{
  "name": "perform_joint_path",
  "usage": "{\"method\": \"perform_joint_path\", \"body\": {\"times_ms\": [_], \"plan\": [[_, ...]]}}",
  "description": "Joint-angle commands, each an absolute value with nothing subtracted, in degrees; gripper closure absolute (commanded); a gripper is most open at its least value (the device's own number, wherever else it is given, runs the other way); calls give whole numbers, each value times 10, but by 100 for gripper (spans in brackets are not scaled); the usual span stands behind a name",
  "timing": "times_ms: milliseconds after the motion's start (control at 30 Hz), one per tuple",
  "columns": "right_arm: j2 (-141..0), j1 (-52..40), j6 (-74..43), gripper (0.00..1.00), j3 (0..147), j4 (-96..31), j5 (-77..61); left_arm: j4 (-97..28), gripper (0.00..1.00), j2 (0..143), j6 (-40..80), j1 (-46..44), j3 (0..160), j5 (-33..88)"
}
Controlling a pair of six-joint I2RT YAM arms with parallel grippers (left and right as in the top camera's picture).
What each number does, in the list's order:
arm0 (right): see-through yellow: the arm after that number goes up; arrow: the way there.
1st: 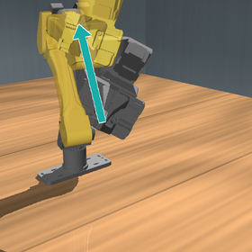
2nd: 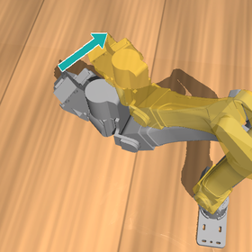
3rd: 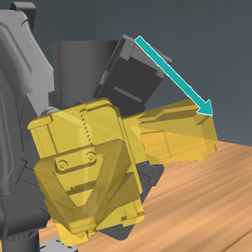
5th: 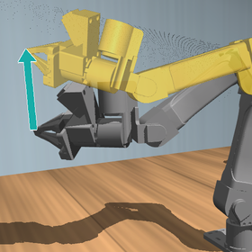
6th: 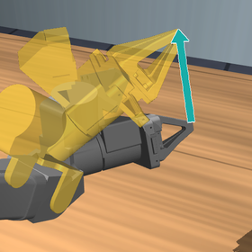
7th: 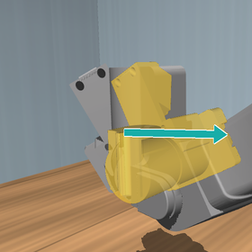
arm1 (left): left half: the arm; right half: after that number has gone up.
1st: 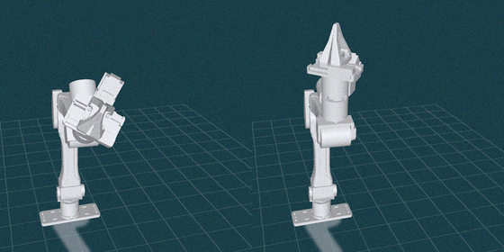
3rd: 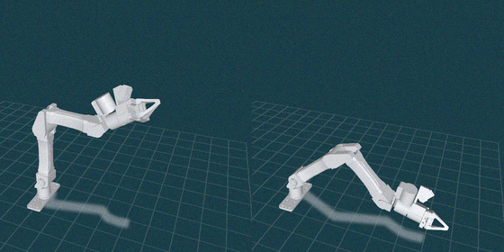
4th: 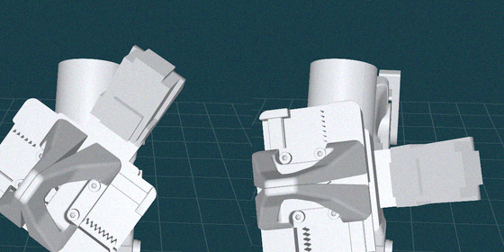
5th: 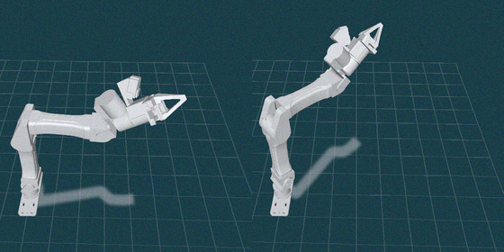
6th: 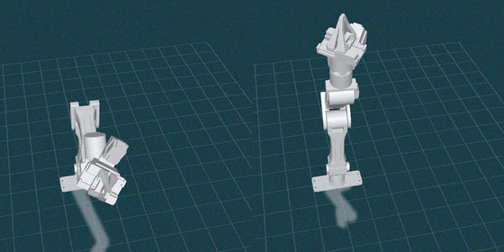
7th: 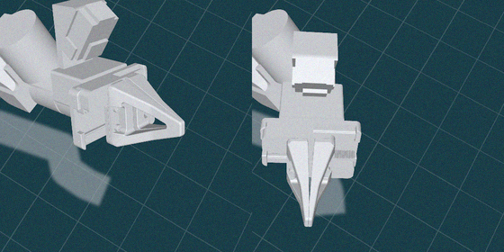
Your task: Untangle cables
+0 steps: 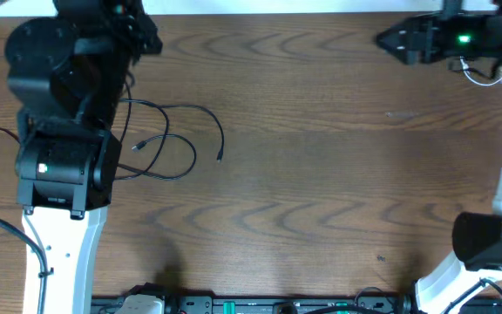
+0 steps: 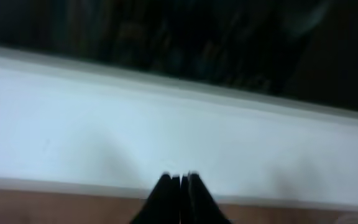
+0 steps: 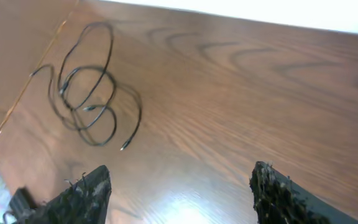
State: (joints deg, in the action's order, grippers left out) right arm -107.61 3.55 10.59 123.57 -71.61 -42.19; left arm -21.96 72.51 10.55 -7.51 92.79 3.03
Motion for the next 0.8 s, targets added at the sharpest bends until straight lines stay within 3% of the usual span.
{"method": "perform_joint_path", "body": {"times_ms": [0, 67, 200, 767], "plan": [[-1105, 27, 82, 32, 1235, -710, -399, -306, 88, 752, 115, -73, 930, -40], [-1112, 27, 81, 31, 1235, -711, -393, -364, 73, 775, 115, -73, 930, -61], [-1126, 28, 77, 31, 1235, -714, -366, -441, 59, 870, 117, -73, 929, -87], [-1128, 28, 78, 27, 1235, -734, -299, -443, 61, 1157, 112, -10, 929, -49]]}}
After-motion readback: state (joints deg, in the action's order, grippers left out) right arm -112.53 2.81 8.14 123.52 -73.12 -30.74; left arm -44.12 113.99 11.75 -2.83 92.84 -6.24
